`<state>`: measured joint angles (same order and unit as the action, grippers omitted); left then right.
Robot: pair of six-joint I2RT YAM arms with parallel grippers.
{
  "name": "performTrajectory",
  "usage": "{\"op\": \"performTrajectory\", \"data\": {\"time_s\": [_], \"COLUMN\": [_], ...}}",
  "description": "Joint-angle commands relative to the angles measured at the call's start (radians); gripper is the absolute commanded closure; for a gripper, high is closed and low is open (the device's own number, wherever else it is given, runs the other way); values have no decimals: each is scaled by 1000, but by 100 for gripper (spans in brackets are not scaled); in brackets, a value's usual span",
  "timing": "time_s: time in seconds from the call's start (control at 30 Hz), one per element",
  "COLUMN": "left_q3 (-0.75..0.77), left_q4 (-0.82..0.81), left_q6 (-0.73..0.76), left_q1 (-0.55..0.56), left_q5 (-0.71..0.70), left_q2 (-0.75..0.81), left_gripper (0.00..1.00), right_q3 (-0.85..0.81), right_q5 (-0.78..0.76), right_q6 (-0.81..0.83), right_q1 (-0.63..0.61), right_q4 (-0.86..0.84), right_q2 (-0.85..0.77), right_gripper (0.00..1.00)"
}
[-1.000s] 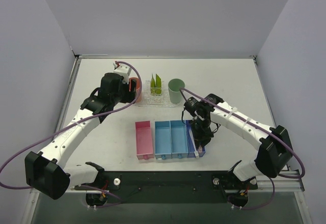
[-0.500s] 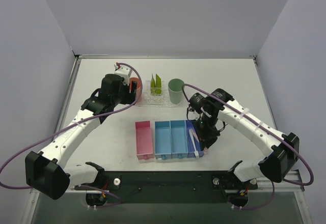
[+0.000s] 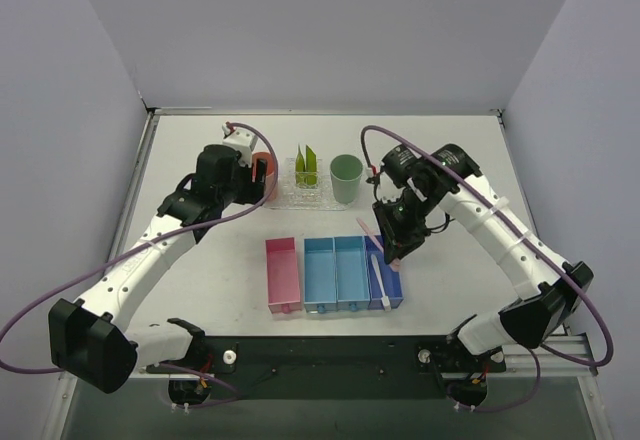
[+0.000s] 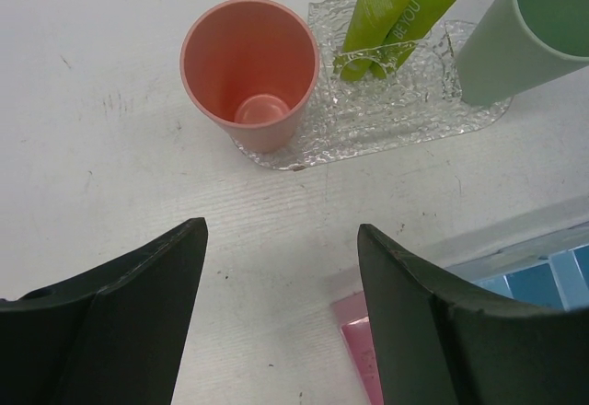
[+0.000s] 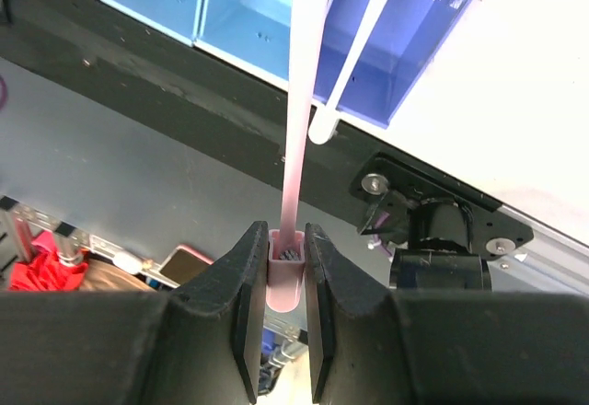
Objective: Prepare toiletry sets of a toothbrush and toothpaste on the tray
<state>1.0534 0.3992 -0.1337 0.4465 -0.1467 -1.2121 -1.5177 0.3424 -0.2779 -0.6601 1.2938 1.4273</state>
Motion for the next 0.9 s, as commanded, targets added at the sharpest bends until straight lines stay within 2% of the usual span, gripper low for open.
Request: {"op": "performTrajectory", "data": {"time_s": [0.0, 0.33, 0.53, 0.87], "left_q3": [43, 39, 26, 23], "left_q4": [-54, -92, -99, -92], "left_q6": [-6, -76, -95, -23], "left_q1": [-34, -129, -158, -163], "left_q5": [24, 93, 102, 133], "left_q2": [32, 45, 48, 60], "left_gripper": [23, 23, 23, 23], "right_q3": [-122, -381, -453, -559], "right_q5": [56, 142, 175, 196], "right_q6": [32, 39, 39, 25], "right_q1": [62, 76, 80, 85], "right_q4": [131, 88, 94, 94], "right_q2": [85, 301, 392, 502], "right_gripper": [100, 100, 100, 100]}}
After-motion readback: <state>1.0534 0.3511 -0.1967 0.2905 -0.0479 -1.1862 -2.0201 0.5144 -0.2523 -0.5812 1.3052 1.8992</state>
